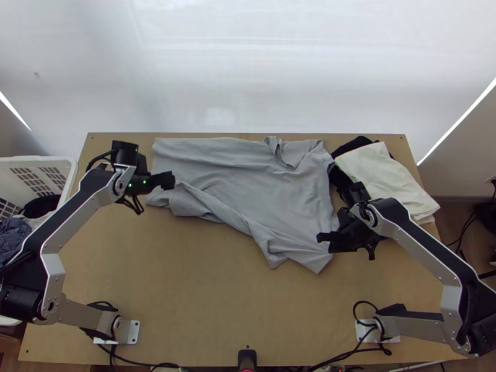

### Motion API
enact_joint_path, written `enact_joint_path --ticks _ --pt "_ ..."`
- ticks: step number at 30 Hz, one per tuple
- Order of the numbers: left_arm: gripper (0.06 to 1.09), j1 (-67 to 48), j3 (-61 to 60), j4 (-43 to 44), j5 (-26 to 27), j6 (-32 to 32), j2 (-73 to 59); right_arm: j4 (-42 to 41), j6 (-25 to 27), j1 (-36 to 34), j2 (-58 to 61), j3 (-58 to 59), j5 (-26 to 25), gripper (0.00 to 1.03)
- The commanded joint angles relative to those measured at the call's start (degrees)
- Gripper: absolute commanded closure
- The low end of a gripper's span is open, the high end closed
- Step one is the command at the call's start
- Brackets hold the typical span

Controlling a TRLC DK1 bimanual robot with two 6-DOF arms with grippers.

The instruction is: Fold the t-shirt

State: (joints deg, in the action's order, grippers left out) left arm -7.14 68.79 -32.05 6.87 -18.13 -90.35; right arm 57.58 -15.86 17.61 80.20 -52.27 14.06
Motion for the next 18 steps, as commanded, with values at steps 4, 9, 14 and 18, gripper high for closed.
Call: enact_joint_path --ticks 4,9,14,18 --pt "0.24 1.86 -2.17 2.43 6.75 -5.51 -2.73 -0.01 -0.05 0.24 -0.31 0.06 0.0 1.0" --pt "0.64 1.51 -1.73 7.88 7.54 -7.09 -6.86 -0.01 -0.05 0.06 -0.66 0.33 0.0 1.0" --pt "0.49 1.42 0.46 8.32 7.54 -6.65 -11.43 -0.01 0.04 -0.2 -0.66 0.24 0.0 1.0" --pt "0.5 1.6 0.73 8.59 6.84 -5.86 -12.49 -0.01 0.04 -0.29 -0.49 0.06 0.0 1.0"
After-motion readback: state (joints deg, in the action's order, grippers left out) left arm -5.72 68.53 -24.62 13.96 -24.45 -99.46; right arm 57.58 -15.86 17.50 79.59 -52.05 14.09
